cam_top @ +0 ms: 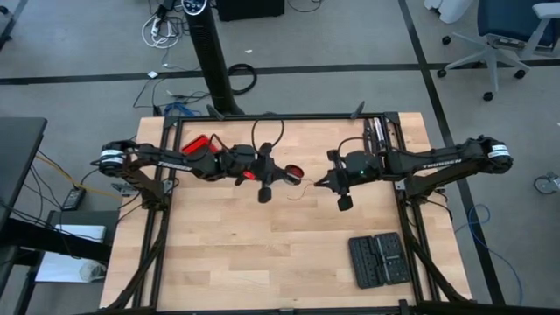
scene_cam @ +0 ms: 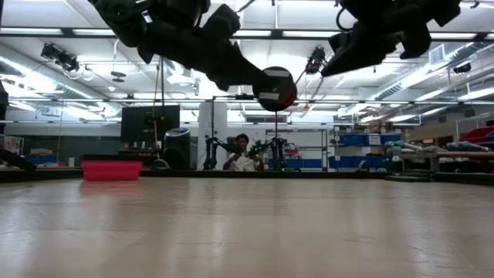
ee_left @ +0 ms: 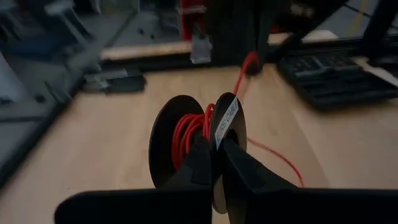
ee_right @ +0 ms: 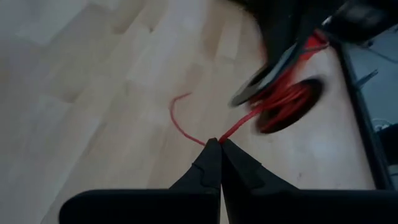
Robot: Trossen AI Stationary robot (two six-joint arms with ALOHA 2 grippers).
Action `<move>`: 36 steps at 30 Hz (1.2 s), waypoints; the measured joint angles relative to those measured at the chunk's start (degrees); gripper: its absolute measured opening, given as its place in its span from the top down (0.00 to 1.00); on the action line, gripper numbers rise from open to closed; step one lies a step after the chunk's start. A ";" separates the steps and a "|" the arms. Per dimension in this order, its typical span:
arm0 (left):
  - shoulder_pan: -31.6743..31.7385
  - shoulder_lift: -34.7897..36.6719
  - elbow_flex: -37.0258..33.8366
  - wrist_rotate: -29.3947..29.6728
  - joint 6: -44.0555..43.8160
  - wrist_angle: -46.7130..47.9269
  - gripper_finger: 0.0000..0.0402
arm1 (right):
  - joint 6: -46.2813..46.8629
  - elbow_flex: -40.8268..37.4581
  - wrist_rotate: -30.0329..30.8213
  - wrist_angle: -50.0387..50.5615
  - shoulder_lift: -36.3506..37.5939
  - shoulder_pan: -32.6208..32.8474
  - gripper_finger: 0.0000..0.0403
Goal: Coil cords
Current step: Coil the wire to the spool
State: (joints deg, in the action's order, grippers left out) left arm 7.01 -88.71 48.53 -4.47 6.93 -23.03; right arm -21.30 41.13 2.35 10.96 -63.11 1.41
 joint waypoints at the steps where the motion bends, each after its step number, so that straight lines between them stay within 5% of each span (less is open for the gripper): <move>1: 0.02 0.00 0.00 -0.87 -1.18 0.87 0.97 | -0.21 0.35 0.02 -0.40 -0.02 0.00 1.00; 14: 0.00 -0.02 0.00 -15.74 -9.35 1.76 0.97 | -5.67 6.89 0.99 1.91 -2.24 -0.04 1.00; 26: 0.00 -0.06 -0.02 -19.59 -9.96 -1.20 0.97 | -10.18 10.62 0.80 -4.57 -10.43 -0.07 1.00; 32: -0.20 -0.11 -0.07 -20.83 -3.06 -5.61 0.97 | -10.85 10.62 -0.76 -10.36 -14.21 -1.22 1.00; 36: -0.41 0.00 0.02 -22.45 3.85 -8.65 0.97 | -10.91 10.00 -8.75 -13.38 -14.45 -3.95 1.00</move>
State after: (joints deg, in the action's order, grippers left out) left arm 6.59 -88.71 48.56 -26.92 10.78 -31.68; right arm -32.21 51.12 -6.40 -2.42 -77.56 -2.54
